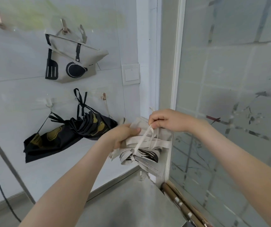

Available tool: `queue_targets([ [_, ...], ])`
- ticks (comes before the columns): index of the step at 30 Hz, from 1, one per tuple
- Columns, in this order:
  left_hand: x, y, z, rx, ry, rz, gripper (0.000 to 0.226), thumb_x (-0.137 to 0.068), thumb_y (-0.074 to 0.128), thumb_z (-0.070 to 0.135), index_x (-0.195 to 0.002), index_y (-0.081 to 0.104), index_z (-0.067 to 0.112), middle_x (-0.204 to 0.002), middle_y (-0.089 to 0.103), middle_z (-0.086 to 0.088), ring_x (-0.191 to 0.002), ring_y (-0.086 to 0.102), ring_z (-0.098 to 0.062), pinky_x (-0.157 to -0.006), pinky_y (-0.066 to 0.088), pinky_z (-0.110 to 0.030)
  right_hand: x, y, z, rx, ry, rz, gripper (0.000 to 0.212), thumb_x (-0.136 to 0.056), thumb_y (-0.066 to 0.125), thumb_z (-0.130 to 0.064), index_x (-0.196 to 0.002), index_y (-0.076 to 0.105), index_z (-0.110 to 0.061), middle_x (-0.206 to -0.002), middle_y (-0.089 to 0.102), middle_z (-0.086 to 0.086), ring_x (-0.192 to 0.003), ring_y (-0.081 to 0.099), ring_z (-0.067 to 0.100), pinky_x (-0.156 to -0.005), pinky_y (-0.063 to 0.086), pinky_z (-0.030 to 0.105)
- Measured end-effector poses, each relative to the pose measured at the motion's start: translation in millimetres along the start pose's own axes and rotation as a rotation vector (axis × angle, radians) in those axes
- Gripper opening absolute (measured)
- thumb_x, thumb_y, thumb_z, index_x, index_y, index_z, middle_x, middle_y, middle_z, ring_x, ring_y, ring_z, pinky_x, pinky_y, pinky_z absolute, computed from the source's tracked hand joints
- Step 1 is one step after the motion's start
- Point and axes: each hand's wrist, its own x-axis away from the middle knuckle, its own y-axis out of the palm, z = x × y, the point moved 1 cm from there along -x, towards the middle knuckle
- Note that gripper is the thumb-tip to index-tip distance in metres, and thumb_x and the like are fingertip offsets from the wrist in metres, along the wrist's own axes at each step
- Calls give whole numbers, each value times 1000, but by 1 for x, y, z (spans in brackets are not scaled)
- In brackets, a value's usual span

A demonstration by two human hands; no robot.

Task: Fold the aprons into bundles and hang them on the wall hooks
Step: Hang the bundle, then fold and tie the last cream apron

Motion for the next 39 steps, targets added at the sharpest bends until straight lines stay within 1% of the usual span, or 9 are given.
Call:
queue_targets([
  [6,5,-22,16,-23,25,208,24,-97,54,16,-116,61,4,-108,69,-14,-92,67,-27,-82,55,-37,-14,-3,4,80,34,6,20,-93,58,-13,-78,60,-27,-81,57,-10,-80,54,9,-77,41,26],
  [11,8,-34,65,-647,178,448,19,-95,54,34,-93,56,15,-90,56,-4,-85,56,-21,-79,46,-30,-46,-31,-19,74,-22,109,14,-93,57,-17,-81,61,-22,-85,59,-8,-81,54,10,-76,41,24],
  [16,22,-26,127,-800,275,252,31,-95,50,38,-116,61,18,-111,64,-1,-106,60,-18,-95,48,-33,-80,-70,-42,71,-56,170,14,-94,54,-14,-87,66,-11,-88,60,-5,-84,51,9,-76,39,22],
  [18,22,-22,143,-875,296,263,27,-97,47,32,-114,62,18,-110,64,-3,-97,58,-18,-89,46,-30,-88,-88,-50,75,-66,203,16,-94,54,-13,-88,67,-7,-88,61,-1,-80,51,8,-74,40,22],
  [23,21,-19,190,-765,424,439,28,-98,43,20,-77,60,15,-73,61,4,-64,53,-9,-69,45,-25,-102,-133,-64,24,-87,263,14,-94,56,-16,-89,66,-10,-81,57,-5,-74,50,7,-72,43,22],
  [27,37,-26,247,-758,477,550,26,-99,43,17,-81,61,10,-68,65,2,-62,58,-11,-68,50,-25,-118,-179,-84,-31,-154,364,10,-93,59,-18,-85,64,-14,-83,61,-3,-76,54,12,-76,50,32],
  [31,56,-39,288,-793,521,687,25,-96,48,17,-80,66,9,-76,69,-2,-67,59,-16,-77,55,-30,-135,-209,-108,-22,-215,445,10,-91,63,-16,-81,63,-15,-75,61,-5,-66,52,10,-63,45,20],
  [35,65,-56,306,-797,507,833,22,-93,53,15,-76,67,11,-84,72,-7,-63,57,-18,-77,55,-30,-152,-223,-127,15,-246,489,8,-90,63,-15,-85,66,-10,-77,62,-4,-69,53,10,-72,49,27],
  [39,61,-73,284,-863,425,835,24,-92,54,18,-73,68,13,-73,67,3,-55,50,-11,-50,44,-18,-167,-202,-127,64,-201,414,14,-91,61,-12,-78,61,-13,-74,61,-2,-62,54,10,-58,46,20],
])
